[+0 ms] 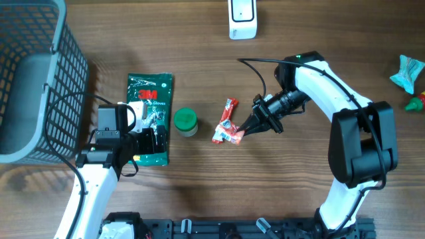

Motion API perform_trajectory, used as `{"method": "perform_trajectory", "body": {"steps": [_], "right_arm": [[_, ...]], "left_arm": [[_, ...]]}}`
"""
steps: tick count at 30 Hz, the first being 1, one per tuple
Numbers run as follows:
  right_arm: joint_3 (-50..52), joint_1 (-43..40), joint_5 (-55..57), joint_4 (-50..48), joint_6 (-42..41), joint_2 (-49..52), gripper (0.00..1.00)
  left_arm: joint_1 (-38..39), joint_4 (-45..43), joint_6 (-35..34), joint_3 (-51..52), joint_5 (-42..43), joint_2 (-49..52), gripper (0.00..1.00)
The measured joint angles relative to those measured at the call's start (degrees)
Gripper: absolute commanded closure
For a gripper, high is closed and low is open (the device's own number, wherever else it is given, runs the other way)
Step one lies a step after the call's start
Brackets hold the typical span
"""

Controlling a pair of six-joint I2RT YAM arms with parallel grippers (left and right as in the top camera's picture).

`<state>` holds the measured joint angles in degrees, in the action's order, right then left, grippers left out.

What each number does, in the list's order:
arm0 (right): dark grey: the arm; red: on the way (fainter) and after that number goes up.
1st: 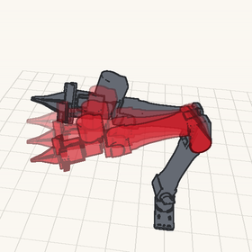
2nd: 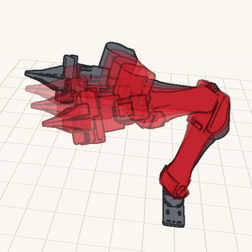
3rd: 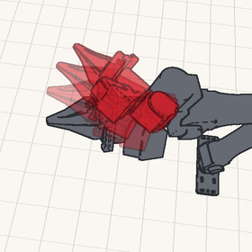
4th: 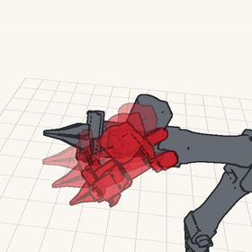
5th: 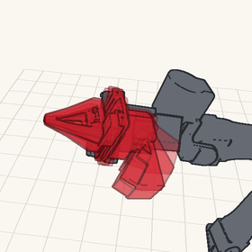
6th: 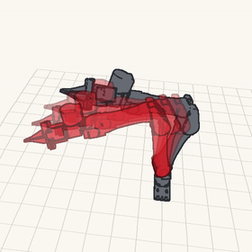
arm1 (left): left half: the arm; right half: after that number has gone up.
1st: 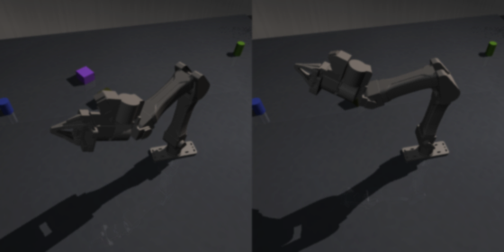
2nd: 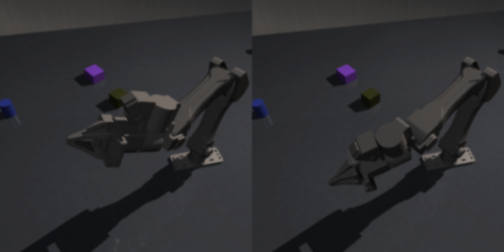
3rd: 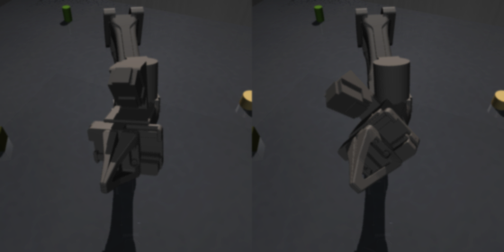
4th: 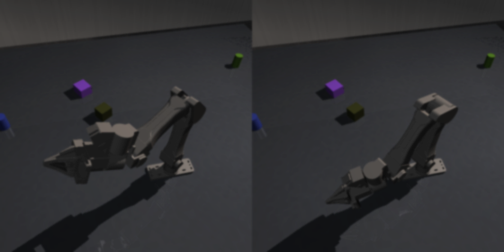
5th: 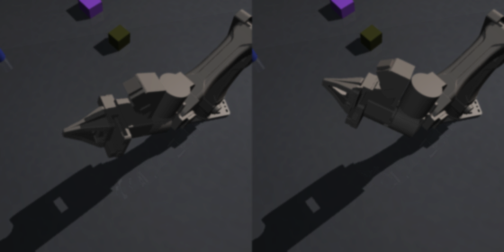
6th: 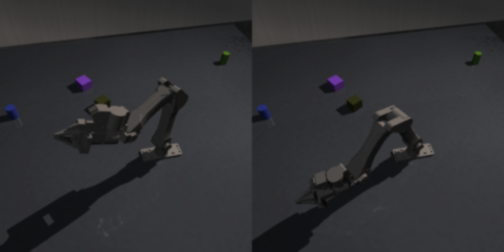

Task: Scan the item barcode
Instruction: 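Lift the packet and move it right of the snack stick, then carry the packet up to the white scanner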

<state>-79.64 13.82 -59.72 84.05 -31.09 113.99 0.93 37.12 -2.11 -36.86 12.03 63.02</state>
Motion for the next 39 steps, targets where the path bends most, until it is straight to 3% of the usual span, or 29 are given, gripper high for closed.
{"method": "perform_trajectory", "body": {"steps": [22,32,39], "right_arm": [[0.0,0.0,3.2,1.5,0.4,0.0,0.96],[0.2,0.0,7.3,-19.1,2.0,0.0,0.96],[0.4,-0.2,10.0,-15.2,7.8,-2.6,0.96]], "left_arm": [[0.0,0.0,0.0,0.0,0.0,0.0,0.0],[0.0,0.0,0.0,0.0,0.0,0.0,0.0],[0.0,0.0,0.0,0.0,0.0,0.0,0.0]]}}
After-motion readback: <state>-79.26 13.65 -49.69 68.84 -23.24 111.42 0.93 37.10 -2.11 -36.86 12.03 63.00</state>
